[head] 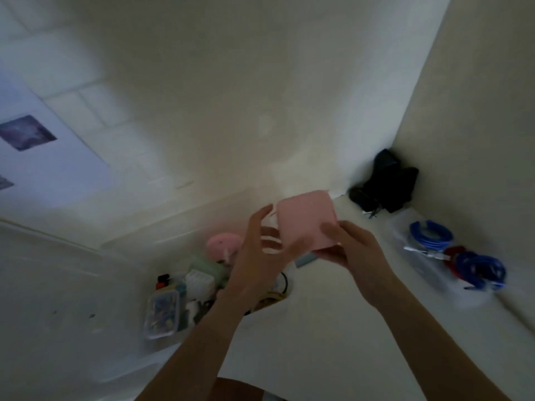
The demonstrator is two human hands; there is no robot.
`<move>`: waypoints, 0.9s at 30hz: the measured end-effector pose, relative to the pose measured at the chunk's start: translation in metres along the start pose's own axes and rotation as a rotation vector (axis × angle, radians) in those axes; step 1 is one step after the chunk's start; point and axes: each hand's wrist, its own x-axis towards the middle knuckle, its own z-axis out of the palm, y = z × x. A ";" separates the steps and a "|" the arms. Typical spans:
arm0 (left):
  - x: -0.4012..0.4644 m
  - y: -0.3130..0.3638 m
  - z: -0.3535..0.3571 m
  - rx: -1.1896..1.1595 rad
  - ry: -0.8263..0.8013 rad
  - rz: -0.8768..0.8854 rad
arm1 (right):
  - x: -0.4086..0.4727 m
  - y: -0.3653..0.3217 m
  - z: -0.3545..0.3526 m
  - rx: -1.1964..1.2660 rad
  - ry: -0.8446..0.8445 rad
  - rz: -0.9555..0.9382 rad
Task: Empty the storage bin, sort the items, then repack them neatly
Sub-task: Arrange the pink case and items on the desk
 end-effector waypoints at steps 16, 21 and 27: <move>-0.008 -0.127 0.187 0.467 -0.398 0.083 | -0.035 0.115 -0.163 -0.131 0.231 0.384; -0.011 -0.152 0.241 0.416 -0.631 0.077 | -0.062 0.154 -0.208 -0.263 0.296 0.417; -0.028 -0.150 0.325 0.415 -0.836 0.230 | -0.100 0.178 -0.284 -0.646 0.340 0.424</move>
